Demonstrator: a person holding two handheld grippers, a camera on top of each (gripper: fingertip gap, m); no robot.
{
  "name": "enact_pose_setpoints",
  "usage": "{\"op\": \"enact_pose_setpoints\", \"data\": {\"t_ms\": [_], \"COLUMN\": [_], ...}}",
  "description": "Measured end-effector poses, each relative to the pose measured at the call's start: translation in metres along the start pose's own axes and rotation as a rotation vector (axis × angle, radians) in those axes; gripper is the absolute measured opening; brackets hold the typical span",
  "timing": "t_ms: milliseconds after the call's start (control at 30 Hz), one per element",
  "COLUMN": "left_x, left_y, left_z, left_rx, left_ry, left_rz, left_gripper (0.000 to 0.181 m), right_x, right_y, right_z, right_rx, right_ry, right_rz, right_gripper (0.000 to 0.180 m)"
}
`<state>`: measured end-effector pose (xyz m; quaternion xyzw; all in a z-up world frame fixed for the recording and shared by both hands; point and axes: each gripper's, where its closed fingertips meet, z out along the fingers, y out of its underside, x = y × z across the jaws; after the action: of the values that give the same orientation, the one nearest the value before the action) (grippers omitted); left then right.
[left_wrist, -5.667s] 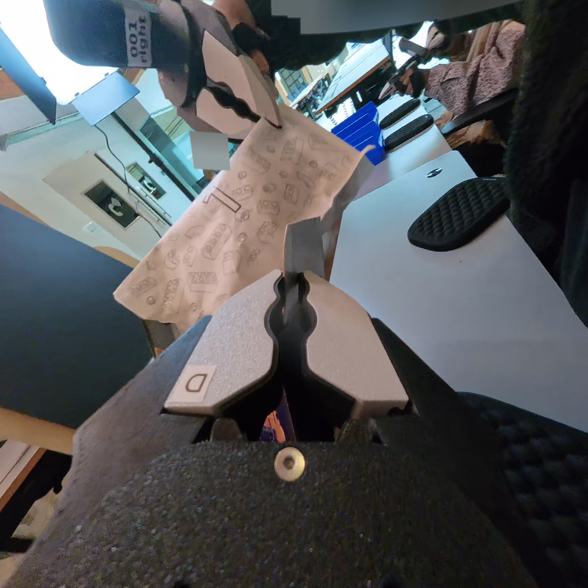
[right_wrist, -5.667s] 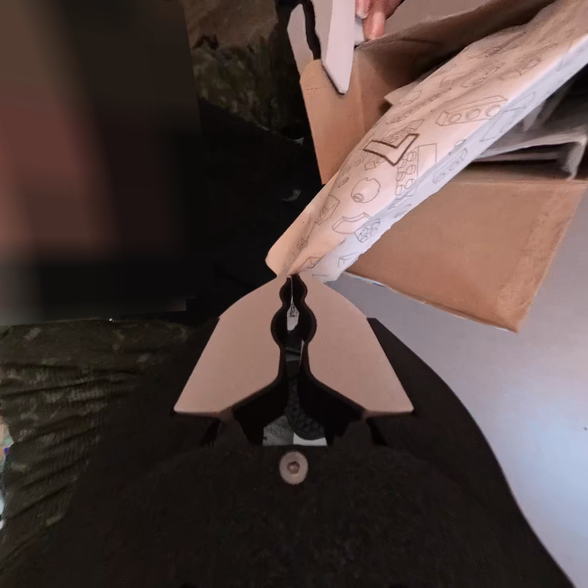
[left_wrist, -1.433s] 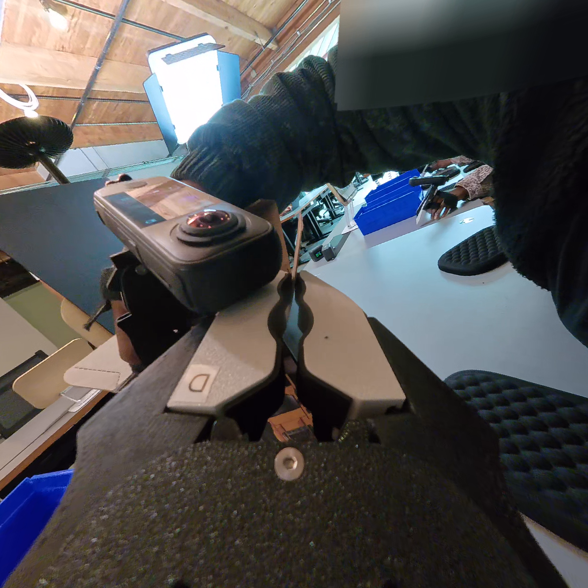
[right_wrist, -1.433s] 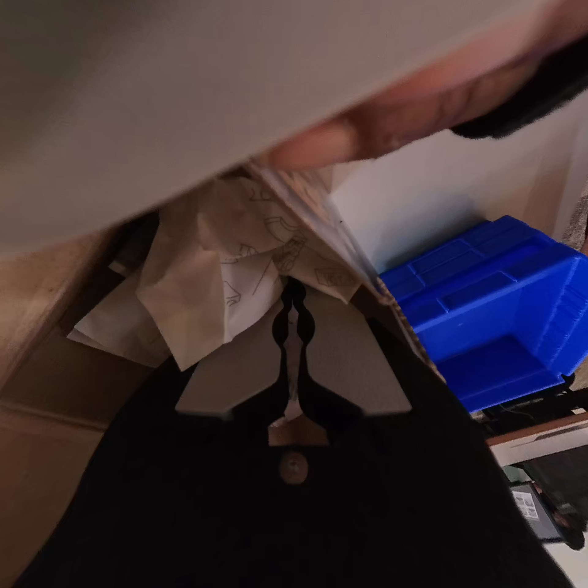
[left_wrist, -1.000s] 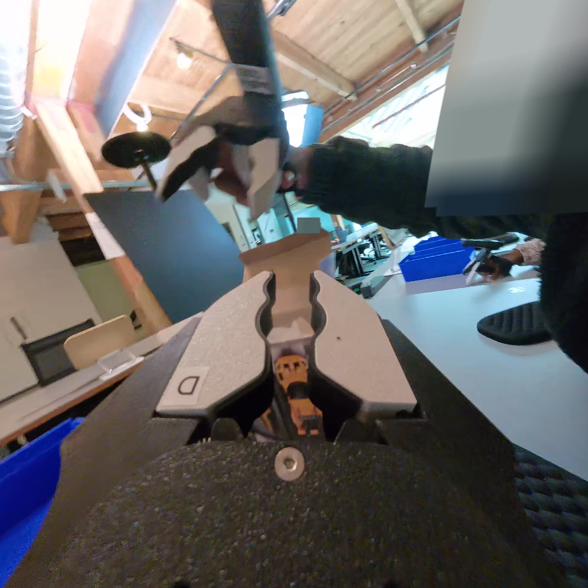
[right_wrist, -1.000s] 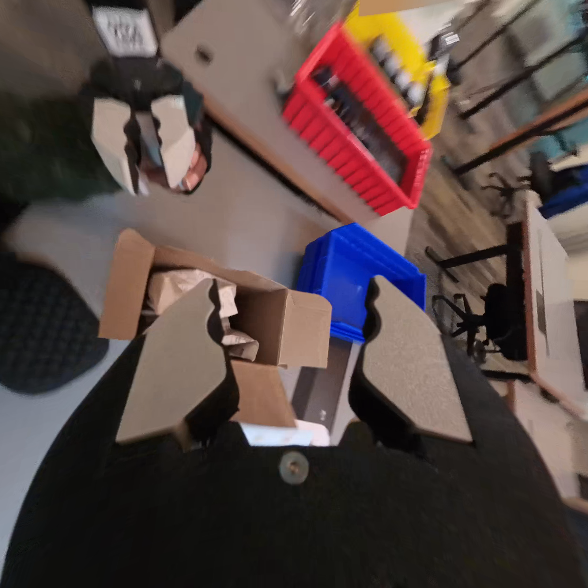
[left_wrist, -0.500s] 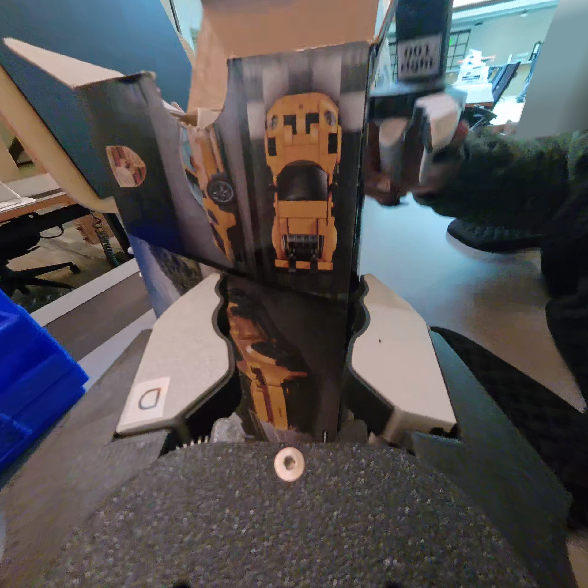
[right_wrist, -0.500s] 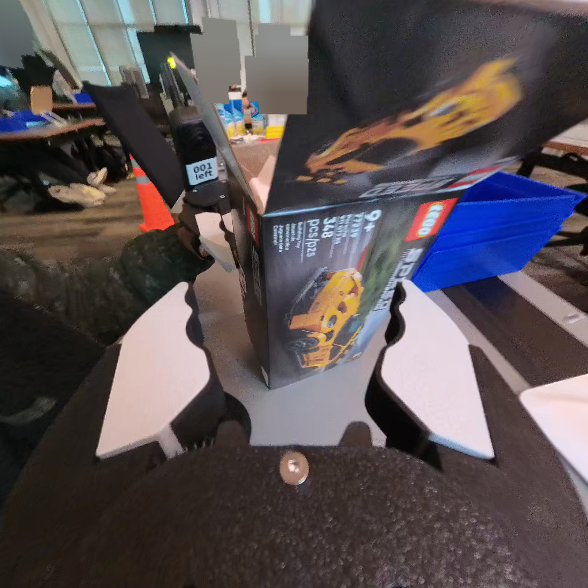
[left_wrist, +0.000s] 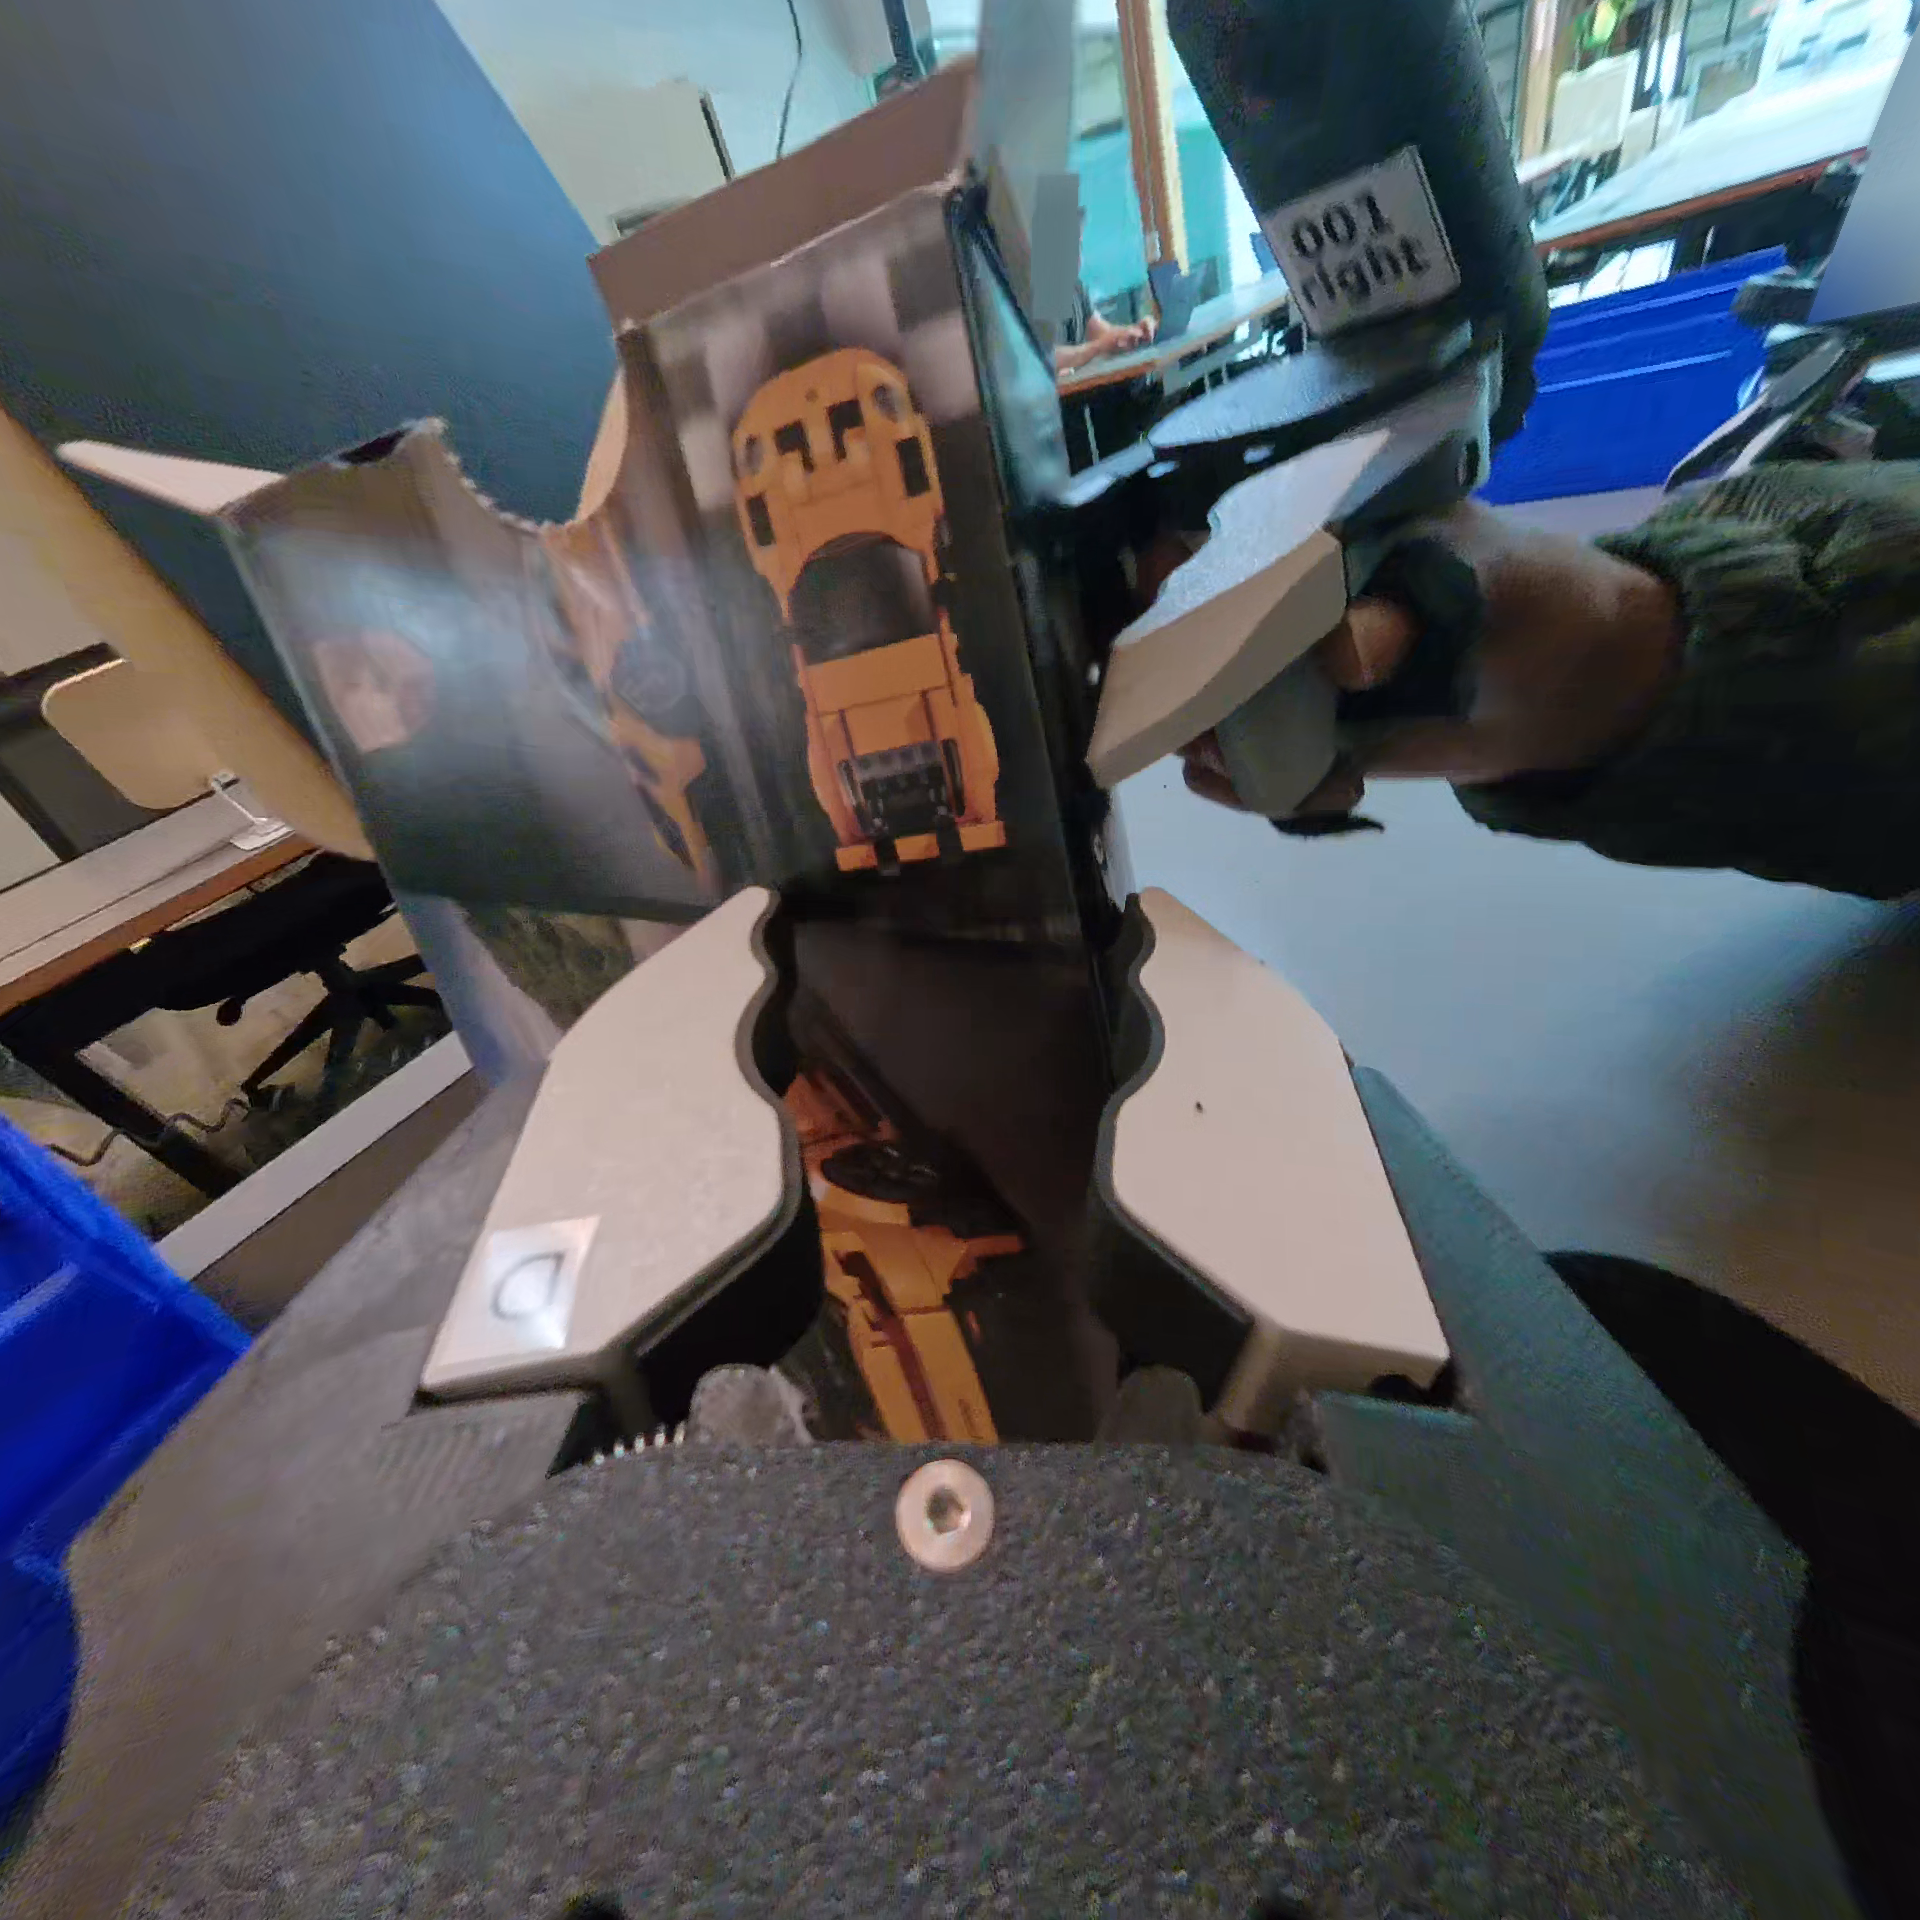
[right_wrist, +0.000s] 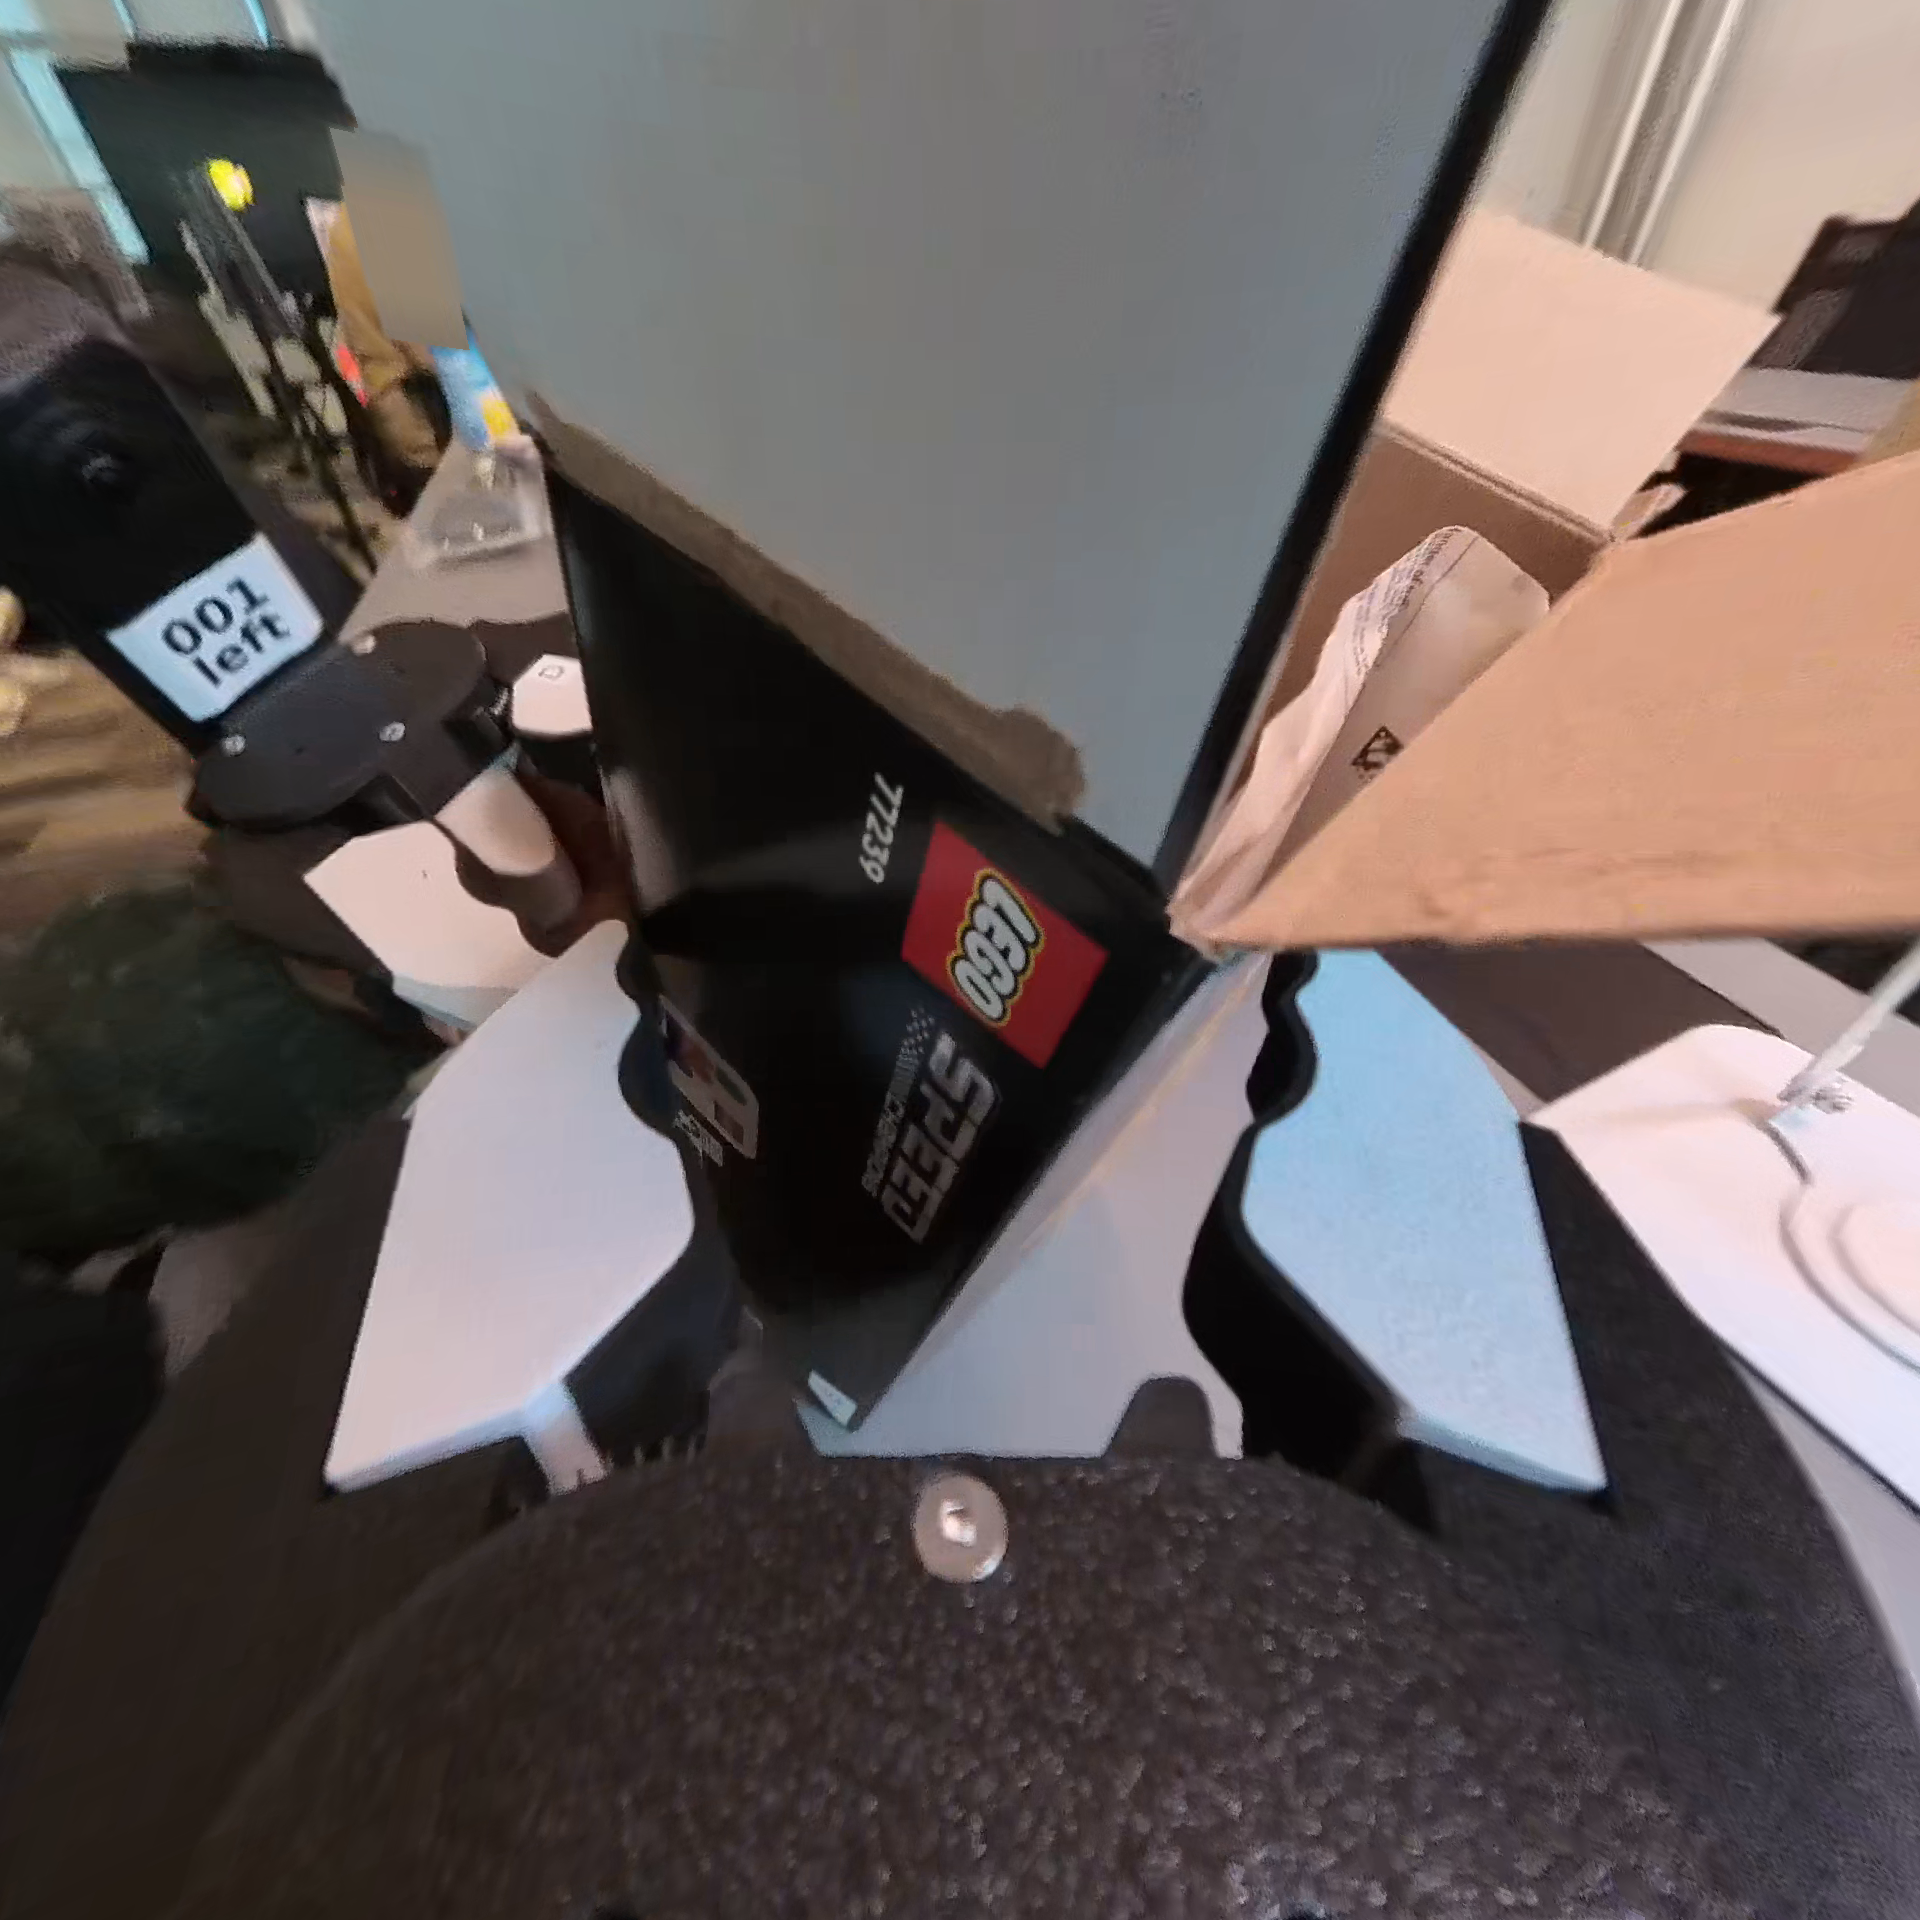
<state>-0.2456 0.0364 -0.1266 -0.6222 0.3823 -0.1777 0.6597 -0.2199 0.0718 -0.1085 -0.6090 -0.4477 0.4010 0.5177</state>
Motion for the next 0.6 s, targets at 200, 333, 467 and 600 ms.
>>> {"op": "enact_pose_setpoints", "data": {"t_ms": [200, 333, 467, 600], "left_x": [0.046, 0.091, 0.111, 0.056], "left_y": [-0.011, -0.029, -0.054, -0.065], "left_z": [0.064, 0.112, 0.129, 0.100], "left_rx": [-0.105, -0.090, -0.030, 0.109], "left_ry": [0.001, 0.076, 0.223, 0.220], "left_rz": [-0.070, -0.052, -0.042, -0.113], "left_gripper": [0.057, 0.040, 0.044, 0.038], "right_x": [0.036, 0.071, 0.090, 0.095], "right_y": [-0.003, 0.006, 0.007, 0.005], "right_z": [-0.089, -0.143, -0.159, -0.172], "right_rx": [-0.080, -0.062, 0.014, 0.031], "right_ry": [-0.211, -0.428, -0.398, -0.114], "right_rz": [-0.140, -0.069, -0.014, -0.069], "right_gripper": [0.087, 0.088, 0.084, 0.103]}}
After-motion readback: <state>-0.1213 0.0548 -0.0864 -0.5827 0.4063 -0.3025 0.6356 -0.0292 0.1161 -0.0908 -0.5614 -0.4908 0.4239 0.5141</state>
